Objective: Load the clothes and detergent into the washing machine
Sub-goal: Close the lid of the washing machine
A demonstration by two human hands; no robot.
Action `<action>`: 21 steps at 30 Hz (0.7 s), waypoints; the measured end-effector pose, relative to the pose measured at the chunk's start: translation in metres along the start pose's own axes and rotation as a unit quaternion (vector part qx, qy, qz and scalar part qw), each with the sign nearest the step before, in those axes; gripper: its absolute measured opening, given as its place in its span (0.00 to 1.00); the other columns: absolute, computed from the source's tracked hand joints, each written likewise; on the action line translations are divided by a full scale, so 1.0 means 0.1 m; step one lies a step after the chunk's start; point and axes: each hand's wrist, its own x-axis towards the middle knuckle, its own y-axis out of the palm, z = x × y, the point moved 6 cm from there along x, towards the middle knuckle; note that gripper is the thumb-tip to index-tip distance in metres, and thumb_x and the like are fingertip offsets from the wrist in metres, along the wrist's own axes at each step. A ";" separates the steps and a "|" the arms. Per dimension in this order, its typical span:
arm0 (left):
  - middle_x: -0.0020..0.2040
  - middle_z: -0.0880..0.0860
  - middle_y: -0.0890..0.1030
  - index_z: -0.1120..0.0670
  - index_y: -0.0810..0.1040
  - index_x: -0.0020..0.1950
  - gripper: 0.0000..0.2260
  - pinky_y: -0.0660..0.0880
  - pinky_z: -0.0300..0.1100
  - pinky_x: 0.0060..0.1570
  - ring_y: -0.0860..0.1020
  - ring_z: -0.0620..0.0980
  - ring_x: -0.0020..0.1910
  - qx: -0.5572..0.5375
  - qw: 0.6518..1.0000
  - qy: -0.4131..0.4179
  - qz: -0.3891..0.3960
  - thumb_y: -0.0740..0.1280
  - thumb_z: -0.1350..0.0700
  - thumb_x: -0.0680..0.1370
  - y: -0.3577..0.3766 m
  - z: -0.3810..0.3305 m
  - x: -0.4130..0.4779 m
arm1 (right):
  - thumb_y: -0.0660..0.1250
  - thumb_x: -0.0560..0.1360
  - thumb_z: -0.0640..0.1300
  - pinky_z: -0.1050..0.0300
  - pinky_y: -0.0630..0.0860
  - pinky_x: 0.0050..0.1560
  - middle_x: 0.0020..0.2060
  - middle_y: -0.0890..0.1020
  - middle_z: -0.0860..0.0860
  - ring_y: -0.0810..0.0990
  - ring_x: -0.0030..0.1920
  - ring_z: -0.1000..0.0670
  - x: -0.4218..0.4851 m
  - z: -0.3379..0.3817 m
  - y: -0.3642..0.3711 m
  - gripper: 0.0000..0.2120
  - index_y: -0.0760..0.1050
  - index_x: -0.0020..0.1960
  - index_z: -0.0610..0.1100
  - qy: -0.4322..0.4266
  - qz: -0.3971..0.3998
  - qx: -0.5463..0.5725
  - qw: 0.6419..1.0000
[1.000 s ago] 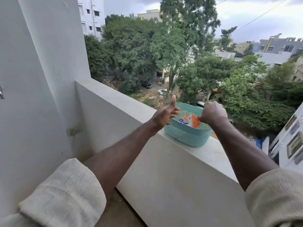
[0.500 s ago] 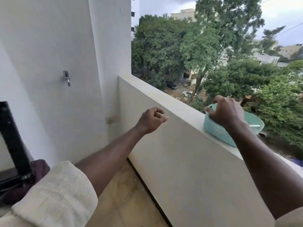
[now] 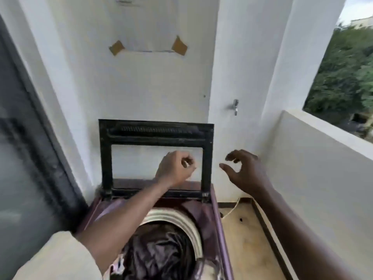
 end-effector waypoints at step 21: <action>0.75 0.53 0.62 0.50 0.59 0.76 0.30 0.56 0.56 0.70 0.59 0.56 0.73 0.336 0.940 0.027 0.061 0.63 0.41 0.78 -0.84 1.67 1.57 | 0.65 0.74 0.58 0.38 0.65 0.65 0.70 0.64 0.44 0.62 0.70 0.41 1.98 0.86 2.11 0.34 0.58 0.73 0.46 -0.026 0.139 -0.192 0.971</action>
